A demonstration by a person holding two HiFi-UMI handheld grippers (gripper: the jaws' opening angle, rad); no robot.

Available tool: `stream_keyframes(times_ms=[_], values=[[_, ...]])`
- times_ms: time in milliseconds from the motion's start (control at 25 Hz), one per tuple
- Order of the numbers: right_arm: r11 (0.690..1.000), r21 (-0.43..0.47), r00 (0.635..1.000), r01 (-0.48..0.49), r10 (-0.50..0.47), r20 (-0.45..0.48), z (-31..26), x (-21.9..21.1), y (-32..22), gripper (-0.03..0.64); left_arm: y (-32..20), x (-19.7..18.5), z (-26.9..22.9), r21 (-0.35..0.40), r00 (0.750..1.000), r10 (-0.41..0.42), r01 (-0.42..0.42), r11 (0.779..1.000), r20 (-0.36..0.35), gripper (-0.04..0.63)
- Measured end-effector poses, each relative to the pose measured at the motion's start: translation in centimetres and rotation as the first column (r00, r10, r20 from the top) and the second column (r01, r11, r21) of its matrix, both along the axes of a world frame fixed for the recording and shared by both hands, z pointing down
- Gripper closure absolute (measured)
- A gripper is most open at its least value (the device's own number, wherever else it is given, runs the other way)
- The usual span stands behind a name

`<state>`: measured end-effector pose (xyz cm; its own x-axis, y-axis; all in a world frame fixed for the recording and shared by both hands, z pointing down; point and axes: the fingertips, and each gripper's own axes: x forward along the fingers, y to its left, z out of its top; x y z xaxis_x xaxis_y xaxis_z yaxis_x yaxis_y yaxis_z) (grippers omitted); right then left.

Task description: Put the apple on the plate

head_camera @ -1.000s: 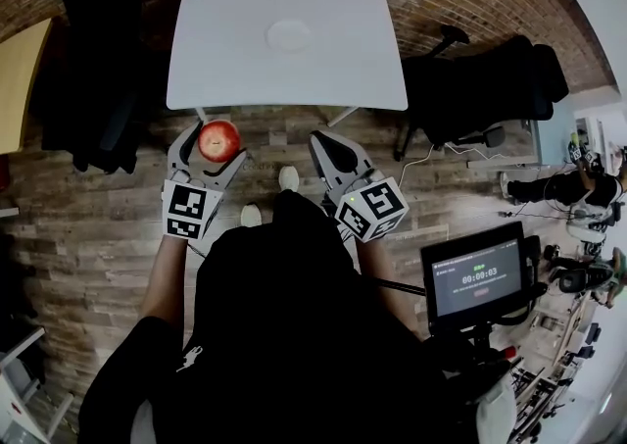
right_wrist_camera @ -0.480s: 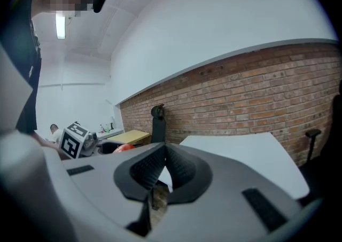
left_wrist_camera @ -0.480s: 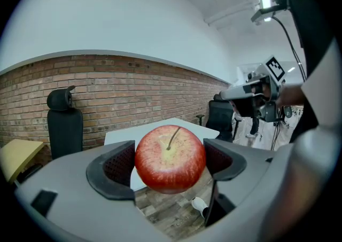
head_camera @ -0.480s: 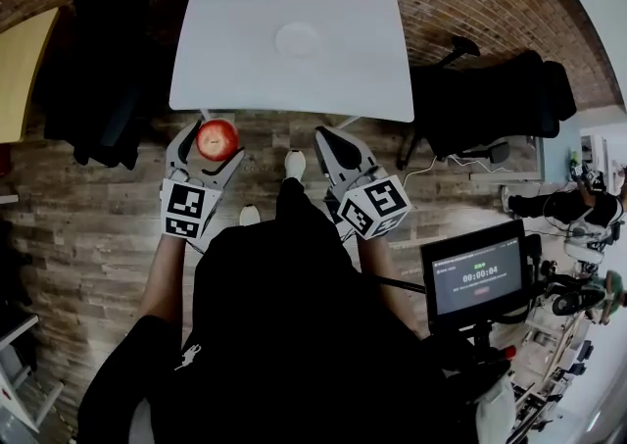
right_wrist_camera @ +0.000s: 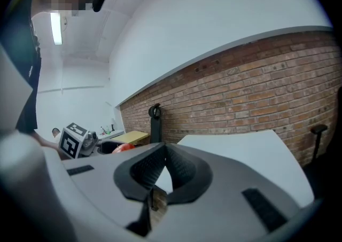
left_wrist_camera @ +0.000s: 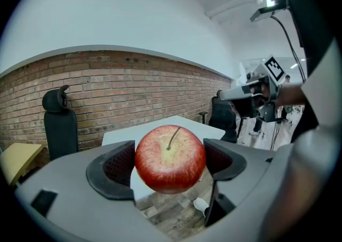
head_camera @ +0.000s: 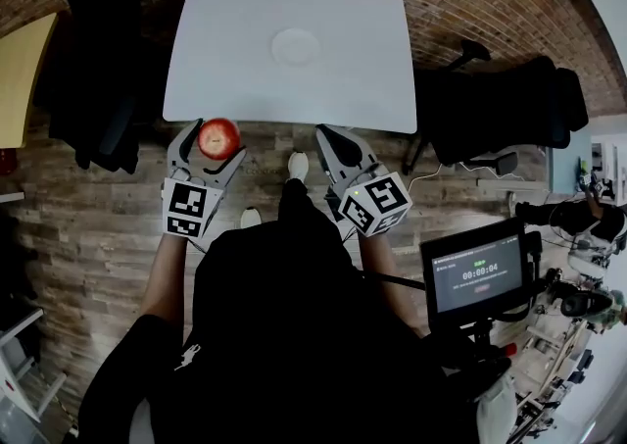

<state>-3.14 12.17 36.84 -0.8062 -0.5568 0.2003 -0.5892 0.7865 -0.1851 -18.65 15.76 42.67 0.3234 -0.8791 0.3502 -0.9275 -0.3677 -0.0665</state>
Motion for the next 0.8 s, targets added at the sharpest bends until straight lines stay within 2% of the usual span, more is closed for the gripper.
stream_keyframes(times_ms=[160, 360, 800], values=[[1.000, -0.027, 1.000, -0.006, 0.006, 0.010, 1.0, 2.8, -6.8, 0.614, -6.4, 2.7, 0.6, -0.024, 1.000, 0.005, -0.005, 1.000, 0.014, 0.190], [0.999, -0.036, 1.000, -0.003, 0.004, 0.024, 1.4, 3.7, -9.9, 0.614, -9.5, 4.0, 0.5, -0.031, 0.999, 0.022, -0.021, 0.999, 0.037, 0.190], [0.997, -0.082, 0.999, 0.001, 0.002, 0.042, 2.3, 6.5, -16.3, 0.614, -16.8, 7.4, 0.0, -0.053, 0.998, 0.046, -0.044, 0.998, 0.039, 0.190]])
